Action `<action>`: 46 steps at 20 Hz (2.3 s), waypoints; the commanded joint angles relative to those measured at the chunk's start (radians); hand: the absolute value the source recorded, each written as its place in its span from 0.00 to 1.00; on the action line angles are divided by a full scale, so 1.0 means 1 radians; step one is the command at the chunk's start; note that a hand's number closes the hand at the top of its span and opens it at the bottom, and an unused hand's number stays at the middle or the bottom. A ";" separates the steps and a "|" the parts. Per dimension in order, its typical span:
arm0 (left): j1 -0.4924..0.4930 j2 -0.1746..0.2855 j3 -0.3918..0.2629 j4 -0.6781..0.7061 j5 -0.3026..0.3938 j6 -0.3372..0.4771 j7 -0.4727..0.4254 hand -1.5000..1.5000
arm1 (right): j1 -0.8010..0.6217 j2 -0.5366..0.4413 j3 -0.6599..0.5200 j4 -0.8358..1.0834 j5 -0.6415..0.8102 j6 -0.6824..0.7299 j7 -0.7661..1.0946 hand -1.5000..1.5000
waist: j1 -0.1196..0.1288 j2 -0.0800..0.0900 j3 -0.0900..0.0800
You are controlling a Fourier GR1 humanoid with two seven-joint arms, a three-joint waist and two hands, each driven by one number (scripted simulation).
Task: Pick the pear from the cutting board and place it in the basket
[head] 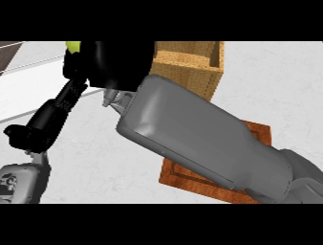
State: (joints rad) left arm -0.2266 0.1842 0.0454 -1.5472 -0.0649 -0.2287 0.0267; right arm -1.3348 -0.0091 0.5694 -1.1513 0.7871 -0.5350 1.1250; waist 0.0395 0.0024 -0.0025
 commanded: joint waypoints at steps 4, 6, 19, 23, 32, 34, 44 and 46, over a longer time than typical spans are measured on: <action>0.023 -0.009 -0.007 -0.025 -0.008 0.006 -0.015 0.50 | -0.064 0.009 -0.103 0.242 0.043 -0.156 0.079 1.00 | 0.005 0.004 0.000; 0.032 -0.005 -0.011 -0.018 -0.015 0.001 -0.021 0.50 | -0.089 0.009 -0.193 0.295 0.019 -0.129 0.003 1.00 | -0.007 0.004 0.001; 0.086 -0.043 -0.033 -0.100 -0.026 0.025 0.023 0.50 | 0.029 -0.010 -0.345 0.474 -0.044 -0.193 -0.331 1.00 | -0.017 0.002 0.002; 0.032 -0.002 0.008 -0.059 0.007 -0.016 0.008 0.50 | 0.047 -0.007 -0.370 0.578 -0.029 -0.293 -0.468 1.00 | -0.007 0.009 0.002; 0.080 -0.028 -0.021 -0.099 -0.030 0.010 0.015 0.50 | 0.105 -0.029 -0.499 0.584 -0.102 -0.430 -0.637 0.00 | -0.007 0.007 0.003; 0.025 0.002 0.030 -0.027 0.009 -0.019 -0.005 0.50 | 0.095 -0.056 -0.508 0.579 -0.101 -0.383 -0.661 0.00 | -0.020 0.004 0.002; 0.057 -0.002 0.032 -0.003 0.004 -0.028 -0.051 0.50 | 0.010 -0.048 -0.624 0.579 -0.220 -0.393 -0.828 0.00 | -0.010 0.006 0.002; 0.068 -0.037 -0.018 -0.084 -0.028 0.003 0.008 0.50 | 0.032 -0.060 -0.657 0.562 -0.262 -0.390 -0.882 0.00 | -0.011 0.004 0.003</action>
State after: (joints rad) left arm -0.1875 0.1667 0.0549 -1.5836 -0.0786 -0.2356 0.0192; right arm -1.2899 -0.0579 -0.0317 -0.5692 0.5850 -0.9166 0.2987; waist 0.0252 0.0072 0.0001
